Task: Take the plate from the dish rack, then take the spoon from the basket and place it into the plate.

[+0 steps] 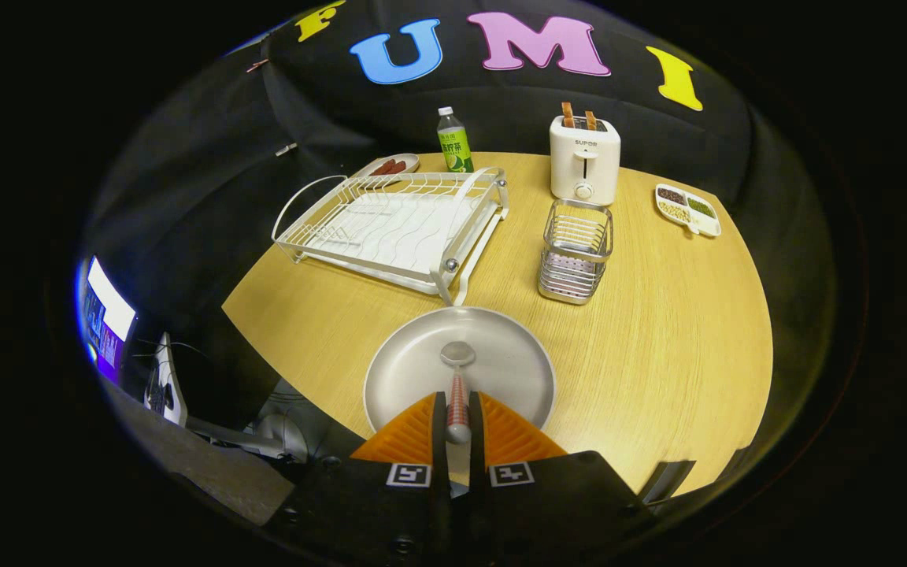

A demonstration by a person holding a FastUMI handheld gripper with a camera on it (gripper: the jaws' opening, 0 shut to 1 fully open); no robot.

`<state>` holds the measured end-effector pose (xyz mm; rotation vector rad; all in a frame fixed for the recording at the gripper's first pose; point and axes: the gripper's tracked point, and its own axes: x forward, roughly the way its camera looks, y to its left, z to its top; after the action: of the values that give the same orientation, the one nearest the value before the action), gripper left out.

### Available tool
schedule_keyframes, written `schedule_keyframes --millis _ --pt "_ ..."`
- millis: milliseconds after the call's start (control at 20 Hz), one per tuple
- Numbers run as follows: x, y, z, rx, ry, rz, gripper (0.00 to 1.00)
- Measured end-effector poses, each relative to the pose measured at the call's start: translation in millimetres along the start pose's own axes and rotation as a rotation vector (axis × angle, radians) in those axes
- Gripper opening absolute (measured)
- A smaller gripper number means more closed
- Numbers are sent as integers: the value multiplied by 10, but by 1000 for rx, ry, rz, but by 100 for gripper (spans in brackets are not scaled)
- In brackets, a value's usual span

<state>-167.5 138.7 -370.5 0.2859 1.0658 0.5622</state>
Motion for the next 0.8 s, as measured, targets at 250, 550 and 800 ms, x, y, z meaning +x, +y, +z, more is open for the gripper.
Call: schedule_keyframes --millis 250,550,800 --pt "108 -136 -291 -16 85 -29 15" --pt "225 -272 -405 37 116 -64 19" --pt "247 -289 -343 57 97 -67 56"
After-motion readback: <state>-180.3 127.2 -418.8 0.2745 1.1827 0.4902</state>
